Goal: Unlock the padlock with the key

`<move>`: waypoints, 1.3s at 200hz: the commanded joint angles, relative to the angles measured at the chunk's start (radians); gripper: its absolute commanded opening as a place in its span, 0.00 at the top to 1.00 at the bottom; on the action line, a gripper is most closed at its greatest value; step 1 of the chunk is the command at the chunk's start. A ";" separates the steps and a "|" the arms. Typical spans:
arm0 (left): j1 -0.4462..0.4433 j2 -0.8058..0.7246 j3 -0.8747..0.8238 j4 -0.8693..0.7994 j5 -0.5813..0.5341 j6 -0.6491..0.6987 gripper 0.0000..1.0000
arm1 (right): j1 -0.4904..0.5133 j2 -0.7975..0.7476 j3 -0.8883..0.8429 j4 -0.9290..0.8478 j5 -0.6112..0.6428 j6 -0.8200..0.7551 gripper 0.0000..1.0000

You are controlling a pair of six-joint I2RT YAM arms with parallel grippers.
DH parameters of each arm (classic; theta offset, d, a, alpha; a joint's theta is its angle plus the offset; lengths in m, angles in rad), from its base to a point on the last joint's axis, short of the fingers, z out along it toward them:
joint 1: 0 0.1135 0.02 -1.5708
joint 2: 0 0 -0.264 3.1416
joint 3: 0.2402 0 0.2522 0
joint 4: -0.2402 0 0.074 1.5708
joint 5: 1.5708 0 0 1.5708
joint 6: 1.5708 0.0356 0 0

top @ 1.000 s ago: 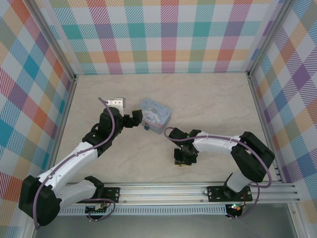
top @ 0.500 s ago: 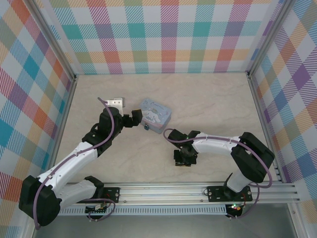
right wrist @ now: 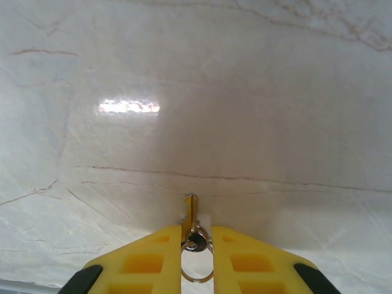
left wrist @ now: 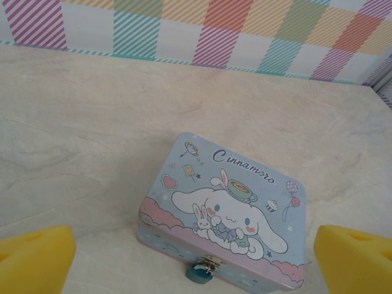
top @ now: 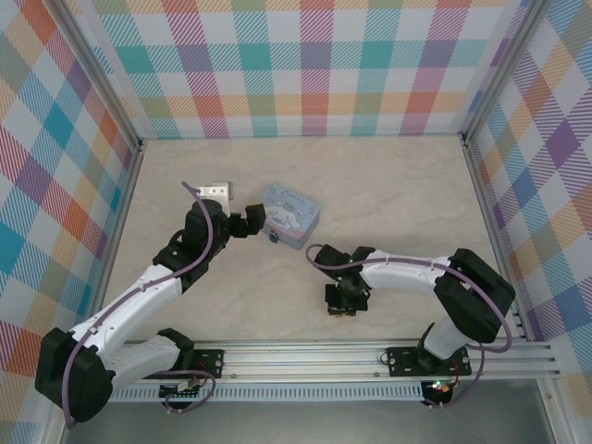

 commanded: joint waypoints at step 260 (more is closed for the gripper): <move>0.013 0.031 0.003 -0.020 0.210 -0.167 0.00 | 0.142 0.008 0.082 -0.187 -0.004 0.039 0.62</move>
